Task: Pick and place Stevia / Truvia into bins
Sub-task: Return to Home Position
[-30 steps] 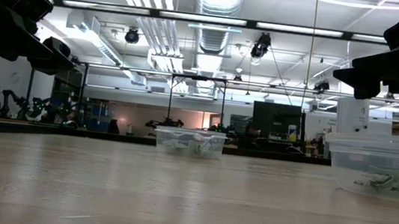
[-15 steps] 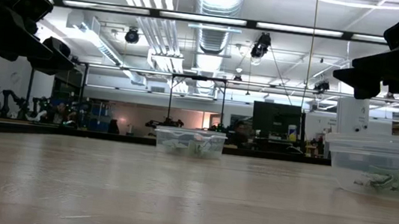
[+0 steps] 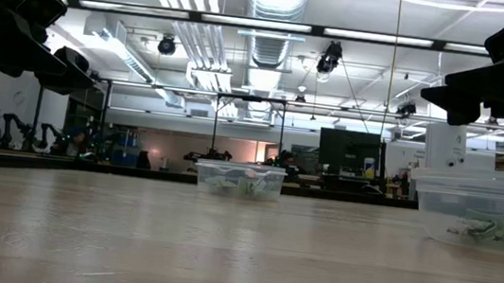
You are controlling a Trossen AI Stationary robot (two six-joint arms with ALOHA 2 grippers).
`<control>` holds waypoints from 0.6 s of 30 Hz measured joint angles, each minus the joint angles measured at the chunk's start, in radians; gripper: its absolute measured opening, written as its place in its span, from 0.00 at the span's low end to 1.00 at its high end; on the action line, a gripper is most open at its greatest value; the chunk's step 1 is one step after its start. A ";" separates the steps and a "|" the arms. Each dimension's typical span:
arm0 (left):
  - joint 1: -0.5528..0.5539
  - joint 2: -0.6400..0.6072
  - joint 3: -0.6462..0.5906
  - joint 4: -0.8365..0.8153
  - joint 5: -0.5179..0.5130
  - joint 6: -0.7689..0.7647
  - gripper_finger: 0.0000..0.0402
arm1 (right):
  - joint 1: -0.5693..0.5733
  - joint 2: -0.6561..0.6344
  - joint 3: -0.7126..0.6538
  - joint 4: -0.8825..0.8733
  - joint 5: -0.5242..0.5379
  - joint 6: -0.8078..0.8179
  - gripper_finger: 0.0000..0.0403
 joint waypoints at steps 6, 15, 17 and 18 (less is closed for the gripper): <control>0.000 0.000 0.000 0.000 0.000 0.000 0.52 | 0.000 0.000 0.000 0.000 0.000 0.000 0.62; 0.000 0.000 0.000 0.000 0.000 0.000 0.52 | 0.000 0.000 0.000 0.000 0.000 0.000 0.63; 0.000 0.000 0.000 0.000 0.000 0.000 0.52 | 0.000 0.000 0.000 0.000 0.000 0.000 0.63; 0.000 0.000 0.000 0.000 0.000 0.000 0.52 | 0.000 0.000 0.000 0.000 0.000 0.000 0.63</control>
